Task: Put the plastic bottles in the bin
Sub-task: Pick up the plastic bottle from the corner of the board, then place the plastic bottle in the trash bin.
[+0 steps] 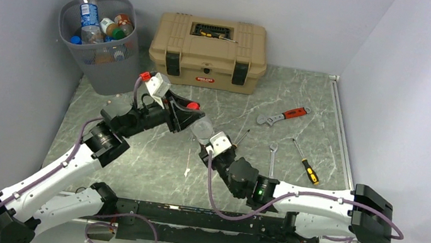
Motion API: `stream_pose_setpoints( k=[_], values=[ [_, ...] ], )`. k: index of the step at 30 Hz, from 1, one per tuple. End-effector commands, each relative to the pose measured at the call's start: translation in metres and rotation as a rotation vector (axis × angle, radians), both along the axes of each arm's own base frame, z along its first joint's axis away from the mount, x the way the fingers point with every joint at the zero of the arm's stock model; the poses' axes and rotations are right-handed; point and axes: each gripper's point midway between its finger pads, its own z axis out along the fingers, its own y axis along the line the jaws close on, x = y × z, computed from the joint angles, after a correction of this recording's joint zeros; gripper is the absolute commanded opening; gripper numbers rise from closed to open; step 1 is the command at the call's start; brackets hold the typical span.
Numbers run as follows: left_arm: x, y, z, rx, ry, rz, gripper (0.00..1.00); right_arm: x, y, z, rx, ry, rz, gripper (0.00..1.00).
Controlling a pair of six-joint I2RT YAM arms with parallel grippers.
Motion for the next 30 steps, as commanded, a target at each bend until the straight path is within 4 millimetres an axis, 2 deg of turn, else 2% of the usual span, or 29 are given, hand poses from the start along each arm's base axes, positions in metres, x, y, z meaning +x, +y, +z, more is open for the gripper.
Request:
stream_pose_setpoints(
  k=[1,2,7,10,14,18,21,22,24,26,30],
  values=[
    [0.003,0.003,0.014,-0.015,-0.049,0.019,0.03,0.002,0.009,0.034,0.114,-0.003,-0.017,0.39],
    [0.004,0.003,0.014,-0.013,-0.040,0.025,0.00,0.002,0.010,0.035,0.116,0.003,-0.020,0.48],
    [0.008,0.006,0.012,0.000,-0.009,0.054,0.00,-0.007,0.022,0.045,0.114,0.081,0.044,0.98],
    [0.011,0.013,0.017,0.009,-0.015,0.100,0.00,-0.016,0.023,0.054,0.136,0.131,0.077,1.00],
    [0.017,0.030,0.026,0.039,-0.047,0.192,0.00,-0.026,0.010,0.073,0.177,0.181,0.101,1.00],
    [0.023,0.056,0.045,0.113,-0.127,0.320,0.00,-0.041,-0.011,0.102,0.168,0.186,0.159,1.00],
    [0.024,0.073,0.061,0.146,-0.192,0.394,0.00,-0.045,-0.033,0.129,0.223,0.160,0.160,1.00],
    [0.024,0.078,0.067,0.151,-0.216,0.416,0.00,-0.045,-0.039,0.131,0.237,0.151,0.149,1.00],
    [0.026,0.090,0.081,0.146,-0.252,0.479,0.00,-0.039,-0.051,0.127,0.281,0.135,0.097,1.00],
    [0.029,0.102,0.098,0.159,-0.316,0.539,0.00,-0.032,-0.059,0.113,0.325,0.134,0.032,1.00],
    [0.043,0.127,0.132,0.213,-0.380,0.702,0.00,-0.020,-0.063,0.068,0.328,0.197,-0.087,1.00]
  ],
)
